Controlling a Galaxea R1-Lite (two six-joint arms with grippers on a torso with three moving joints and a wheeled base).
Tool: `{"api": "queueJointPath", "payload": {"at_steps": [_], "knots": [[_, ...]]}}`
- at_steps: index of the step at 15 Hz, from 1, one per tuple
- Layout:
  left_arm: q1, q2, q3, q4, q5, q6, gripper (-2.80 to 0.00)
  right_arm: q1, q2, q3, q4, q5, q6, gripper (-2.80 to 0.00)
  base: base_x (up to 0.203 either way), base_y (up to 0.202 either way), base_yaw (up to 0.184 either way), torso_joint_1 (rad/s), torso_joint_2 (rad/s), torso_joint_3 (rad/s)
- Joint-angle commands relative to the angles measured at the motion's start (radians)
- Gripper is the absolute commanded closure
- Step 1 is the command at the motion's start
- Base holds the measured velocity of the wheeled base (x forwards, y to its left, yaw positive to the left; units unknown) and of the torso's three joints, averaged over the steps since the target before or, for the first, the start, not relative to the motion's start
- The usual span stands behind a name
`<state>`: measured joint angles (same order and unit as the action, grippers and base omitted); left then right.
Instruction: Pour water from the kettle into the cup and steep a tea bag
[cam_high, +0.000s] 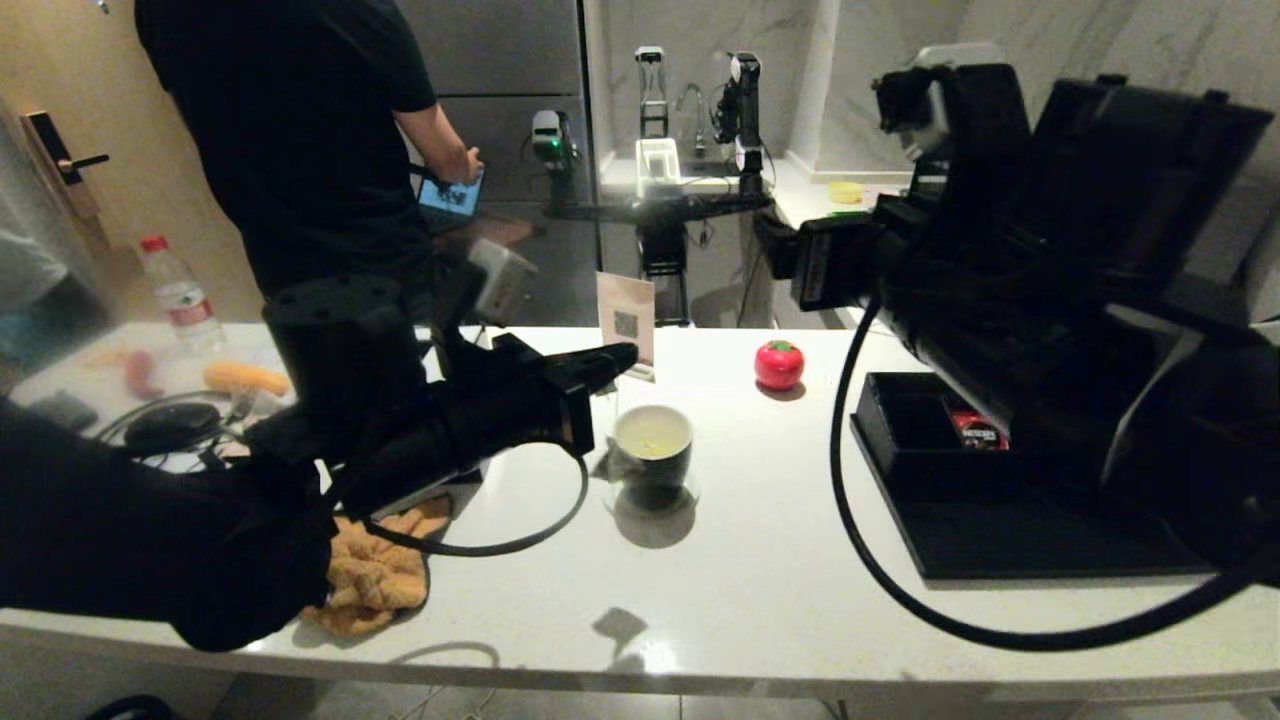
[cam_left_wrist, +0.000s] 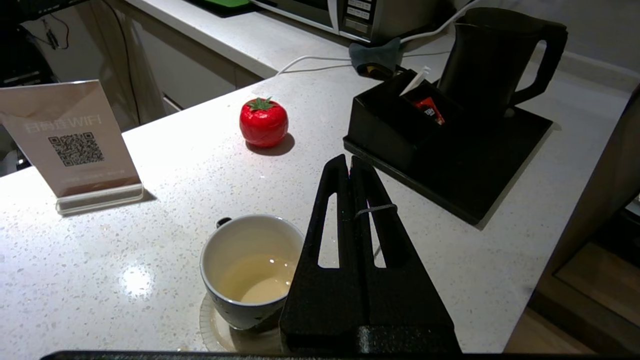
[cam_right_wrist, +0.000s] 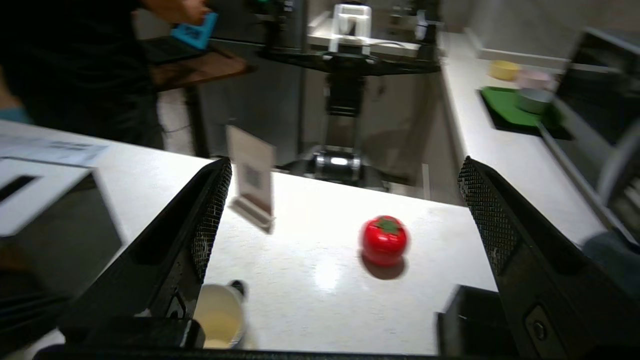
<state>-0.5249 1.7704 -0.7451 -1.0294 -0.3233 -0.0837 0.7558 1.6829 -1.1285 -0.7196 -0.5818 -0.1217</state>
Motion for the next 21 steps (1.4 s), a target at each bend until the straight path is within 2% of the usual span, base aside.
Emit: {"api": "queueJointPath", "payload": {"at_steps": [1,6,7,12,21], "knots": [[-0.001,0.003,0.001,-0.006,-0.002,0.000,0.00,-0.044,-0.015,0.052,-0.028,-0.011,-0.003,-2.80,0.000,0.000,0.000,0.000,0.00,0.000],[-0.004,0.004,0.001,-0.006,-0.002,0.001,0.00,-0.106,-0.051,0.126,-0.057,-0.012,-0.003,-2.80,0.000,0.000,0.000,0.000,0.00,0.000],[-0.004,0.004,0.001,-0.006,-0.002,0.001,0.00,-0.112,-0.056,0.148,-0.068,-0.012,-0.003,0.00,0.000,0.000,0.000,0.000,0.00,0.000],[-0.004,0.006,0.001,-0.006,0.000,0.001,0.00,-0.164,-0.101,0.268,-0.162,-0.012,-0.001,0.00,0.000,0.000,0.000,0.000,0.00,0.000],[-0.006,0.004,-0.008,-0.006,0.024,0.002,0.00,-0.392,-0.333,0.568,-0.204,-0.011,-0.001,0.00,0.000,0.000,0.000,0.000,0.00,0.000]]}}
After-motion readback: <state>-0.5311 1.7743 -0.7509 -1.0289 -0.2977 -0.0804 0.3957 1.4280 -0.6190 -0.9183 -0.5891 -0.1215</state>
